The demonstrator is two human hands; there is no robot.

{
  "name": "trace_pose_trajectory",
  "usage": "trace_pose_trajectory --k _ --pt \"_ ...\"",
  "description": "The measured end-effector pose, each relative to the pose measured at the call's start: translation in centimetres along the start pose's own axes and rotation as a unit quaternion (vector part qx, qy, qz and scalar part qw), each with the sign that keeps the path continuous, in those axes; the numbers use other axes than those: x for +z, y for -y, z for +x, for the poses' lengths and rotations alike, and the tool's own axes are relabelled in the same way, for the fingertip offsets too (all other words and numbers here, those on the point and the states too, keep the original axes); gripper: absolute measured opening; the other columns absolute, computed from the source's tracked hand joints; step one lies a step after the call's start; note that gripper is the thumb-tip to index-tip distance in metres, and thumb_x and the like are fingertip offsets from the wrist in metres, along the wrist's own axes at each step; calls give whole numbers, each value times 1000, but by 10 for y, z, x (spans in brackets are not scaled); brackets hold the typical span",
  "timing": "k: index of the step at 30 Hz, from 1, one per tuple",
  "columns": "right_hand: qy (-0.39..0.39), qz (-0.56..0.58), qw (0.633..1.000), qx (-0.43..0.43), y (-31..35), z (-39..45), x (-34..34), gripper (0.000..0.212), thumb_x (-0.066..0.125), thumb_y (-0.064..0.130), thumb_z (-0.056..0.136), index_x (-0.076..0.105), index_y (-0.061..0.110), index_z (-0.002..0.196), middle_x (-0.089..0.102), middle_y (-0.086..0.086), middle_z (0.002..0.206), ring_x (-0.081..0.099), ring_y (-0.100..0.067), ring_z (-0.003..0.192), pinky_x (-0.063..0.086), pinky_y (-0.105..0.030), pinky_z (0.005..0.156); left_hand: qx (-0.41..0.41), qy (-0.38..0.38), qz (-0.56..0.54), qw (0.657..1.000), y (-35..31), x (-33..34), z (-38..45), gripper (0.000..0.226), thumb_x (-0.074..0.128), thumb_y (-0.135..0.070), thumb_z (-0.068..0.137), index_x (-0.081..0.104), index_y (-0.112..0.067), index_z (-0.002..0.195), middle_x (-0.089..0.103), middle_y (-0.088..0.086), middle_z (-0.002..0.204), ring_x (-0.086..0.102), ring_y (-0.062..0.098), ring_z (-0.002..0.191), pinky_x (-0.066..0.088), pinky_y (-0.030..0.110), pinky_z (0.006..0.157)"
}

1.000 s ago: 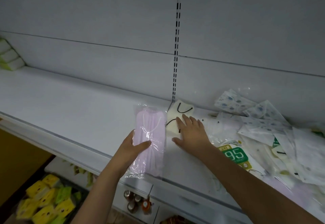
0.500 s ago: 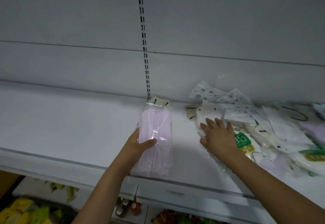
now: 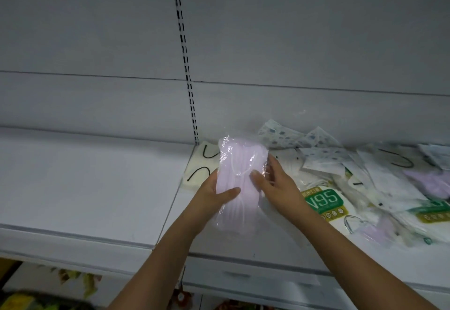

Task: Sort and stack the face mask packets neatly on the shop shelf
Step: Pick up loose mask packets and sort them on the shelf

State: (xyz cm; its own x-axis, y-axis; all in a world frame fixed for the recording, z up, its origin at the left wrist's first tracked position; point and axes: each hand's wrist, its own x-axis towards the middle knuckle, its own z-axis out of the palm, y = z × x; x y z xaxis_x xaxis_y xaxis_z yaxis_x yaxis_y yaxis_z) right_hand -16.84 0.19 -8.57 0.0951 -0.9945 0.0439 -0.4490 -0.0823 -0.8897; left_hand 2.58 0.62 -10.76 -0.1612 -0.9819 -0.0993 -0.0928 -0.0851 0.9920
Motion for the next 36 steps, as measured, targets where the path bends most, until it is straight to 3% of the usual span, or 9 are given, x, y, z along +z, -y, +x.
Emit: trace_pose_trajectory --k 4,9,15,23,27,30,32,33,36 --pt "-53 218 974 20 15 10 9 46 69 10 90 51 24 130 71 3 113 70 -11 96 59 -29 80 25 22 20 999 -6 2 -4 39 70 -20 92 55 -38 123 72 -14 110 69 6 102 57 21 79" --pt "20 214 976 38 3 10 18 41 78 23 83 60 26 120 72 2 108 70 -18 100 60 -39 85 14 28 85 996 8 8 -11 54 72 -34 84 45 -31 132 62 -17 117 62 8 111 51 10 83" --pt "48 331 940 74 2 31 22 30 72 6 86 66 17 113 75 -7 107 71 -27 101 57 -42 88 -29 5 -6 1000 11 14 -18 28 66 -21 93 61 -28 120 73 -8 106 70 7 99 57 22 81" --pt "82 240 967 32 -15 52 21 19 72 15 89 73 12 109 76 -6 102 71 -19 95 56 -34 83 -114 21 39 993 7 1 -12 18 60 -28 98 66 -28 115 74 0 109 71 15 100 59 33 88" --pt "82 222 967 96 -11 78 14 30 52 44 99 67 21 86 71 8 76 65 -5 67 53 -24 73 -117 -51 34 991 10 -1 -4 18 68 -33 94 68 -25 110 74 4 107 71 20 98 59 38 90" --pt "55 -47 996 46 -37 108 0 34 51 50 98 65 22 110 69 -4 107 66 -18 93 52 -37 91 -109 -119 60 985 7 -14 2 13 70 -31 92 67 -29 104 74 -6 95 71 12 86 58 23 72" --pt "99 -376 920 -43 -60 119 -9 54 56 57 90 56 23 132 62 0 125 57 -22 115 45 -35 98 -106 -139 74 982 7 -22 6 14 71 -32 91 68 -30 104 75 -11 92 71 9 85 55 24 73" --pt "102 -449 885 -67 -71 124 -12 57 58 58 87 56 23 132 60 0 126 55 -23 117 44 -33 96 -105 -141 77 981 4 -24 7 12 71 -32 91 68 -31 103 75 -12 92 71 8 85 55 24 74" --pt "58 -455 882 -106 -73 120 -9 21 59 37 86 67 19 94 67 -1 99 61 -23 97 37 -27 72 -111 -132 69 982 -2 -26 13 14 70 -32 91 68 -30 105 76 -9 94 73 9 86 56 25 76"
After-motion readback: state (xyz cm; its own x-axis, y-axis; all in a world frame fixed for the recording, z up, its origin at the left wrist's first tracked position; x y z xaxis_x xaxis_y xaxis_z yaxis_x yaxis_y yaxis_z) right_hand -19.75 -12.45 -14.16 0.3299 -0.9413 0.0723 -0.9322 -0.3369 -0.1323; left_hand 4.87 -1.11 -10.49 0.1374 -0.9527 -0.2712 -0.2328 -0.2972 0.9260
